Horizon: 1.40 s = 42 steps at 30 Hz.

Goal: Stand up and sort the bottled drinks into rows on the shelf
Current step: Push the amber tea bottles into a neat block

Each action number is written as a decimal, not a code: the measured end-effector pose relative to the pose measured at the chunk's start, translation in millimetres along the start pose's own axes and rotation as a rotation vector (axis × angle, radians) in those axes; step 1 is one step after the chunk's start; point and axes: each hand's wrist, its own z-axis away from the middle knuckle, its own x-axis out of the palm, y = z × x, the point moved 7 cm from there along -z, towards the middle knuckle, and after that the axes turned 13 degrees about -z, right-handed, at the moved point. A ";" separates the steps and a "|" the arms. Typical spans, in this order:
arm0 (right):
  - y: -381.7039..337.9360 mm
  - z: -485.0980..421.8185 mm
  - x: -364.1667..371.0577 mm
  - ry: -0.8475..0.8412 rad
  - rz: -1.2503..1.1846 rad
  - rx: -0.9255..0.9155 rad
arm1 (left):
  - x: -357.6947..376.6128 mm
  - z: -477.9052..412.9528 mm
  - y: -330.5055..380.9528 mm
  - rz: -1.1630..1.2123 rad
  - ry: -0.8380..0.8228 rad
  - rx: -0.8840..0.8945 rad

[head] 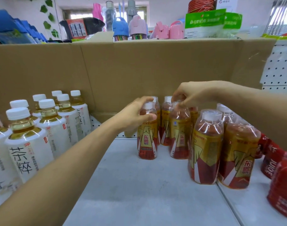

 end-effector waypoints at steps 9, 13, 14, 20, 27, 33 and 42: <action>3.2 -8.9 6.8 0.060 -0.060 -0.023 | 5.6 -6.7 1.4 -0.028 0.080 -0.039; 2.3 -6.8 8.4 0.058 -0.105 -0.055 | 4.6 -6.1 3.1 -0.031 0.090 -0.033; 1.0 -6.1 8.6 0.058 -0.110 -0.062 | 3.8 -5.6 2.9 -0.028 0.093 -0.028; 0.8 -2.8 12.8 0.092 -0.118 -0.033 | 7.5 -5.5 6.8 -0.008 0.120 -0.055; 2.8 57.4 -11.4 0.257 -0.219 -0.072 | 1.6 13.8 26.3 -0.242 0.290 -0.173; 41.9 130.9 -10.7 0.435 -0.237 0.033 | 32.6 42.2 110.1 0.115 0.296 0.034; 73.2 152.1 -2.0 0.306 -0.202 0.262 | 73.8 12.7 131.2 0.479 -0.094 0.034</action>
